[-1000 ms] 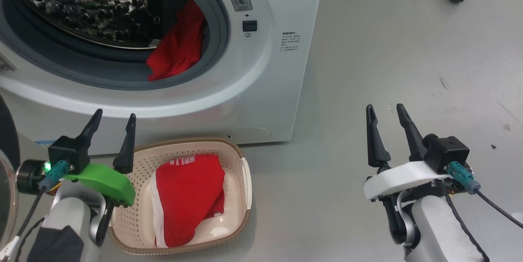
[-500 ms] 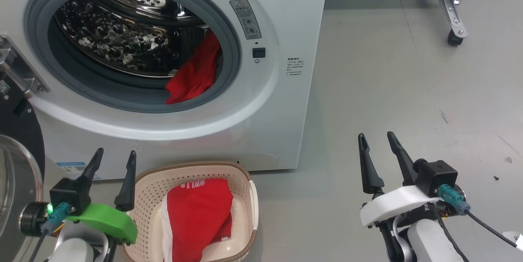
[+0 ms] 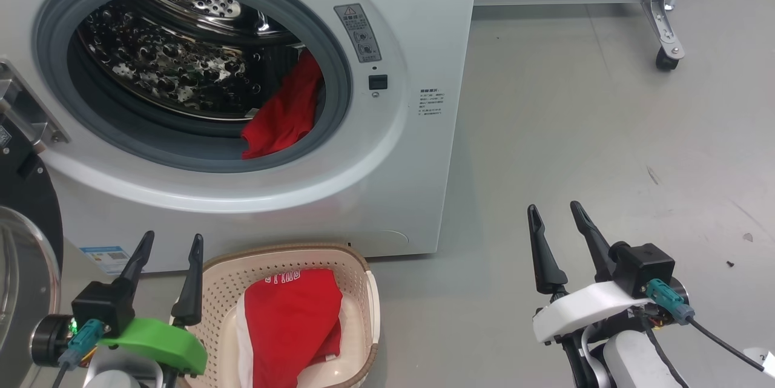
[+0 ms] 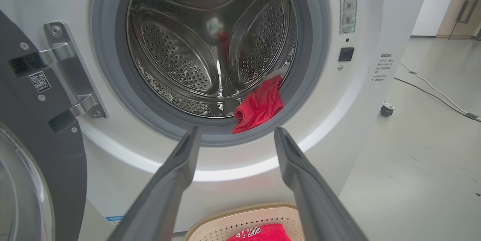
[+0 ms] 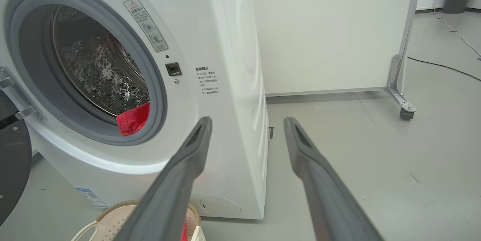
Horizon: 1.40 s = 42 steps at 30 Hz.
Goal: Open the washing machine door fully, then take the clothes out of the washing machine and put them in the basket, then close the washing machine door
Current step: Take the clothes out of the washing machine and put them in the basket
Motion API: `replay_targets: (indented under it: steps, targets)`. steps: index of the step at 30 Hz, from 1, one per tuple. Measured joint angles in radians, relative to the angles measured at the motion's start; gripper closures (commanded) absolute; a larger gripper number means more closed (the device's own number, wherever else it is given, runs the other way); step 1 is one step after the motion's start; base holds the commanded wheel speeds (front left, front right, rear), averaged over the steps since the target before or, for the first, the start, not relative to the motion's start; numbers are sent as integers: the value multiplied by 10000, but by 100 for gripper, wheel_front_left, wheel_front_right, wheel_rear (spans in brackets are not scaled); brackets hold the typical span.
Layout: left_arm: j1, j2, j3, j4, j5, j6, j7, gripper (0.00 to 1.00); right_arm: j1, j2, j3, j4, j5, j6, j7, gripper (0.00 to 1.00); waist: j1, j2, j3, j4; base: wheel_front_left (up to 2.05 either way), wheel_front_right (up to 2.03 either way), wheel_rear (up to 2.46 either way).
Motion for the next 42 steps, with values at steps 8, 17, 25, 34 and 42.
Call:
replay_targets:
  steps: [8, 17, 25, 34, 42]
  targets:
    - [270, -46, 58, -357, 59, 0, 0, 0, 8, 0, -15, -73, -12, 2, 0, 0, 0, 0, 54, -42, 0, 0, 0]
    - [373, -65, 132, -662, 107, 0, 0, 0, 9, 0, -40, -132, -12, 4, 0, 0, 0, 0, 131, -62, 0, 0, 0]
    - [492, -153, 190, -859, 150, 0, 0, 0, 9, 0, -48, -146, -12, 6, 0, 0, 0, 0, 161, -75, 0, 0, 0]
    - [550, -173, 251, -913, 230, -2, 0, 0, 9, 0, -48, -150, -12, 6, 0, 0, 0, 0, 189, -97, 0, 0, 0]
    - [661, -207, 276, -945, 240, -2, 0, 0, 9, 0, -52, -150, -12, 8, 0, 0, 0, 0, 177, -114, 0, 0, 0]
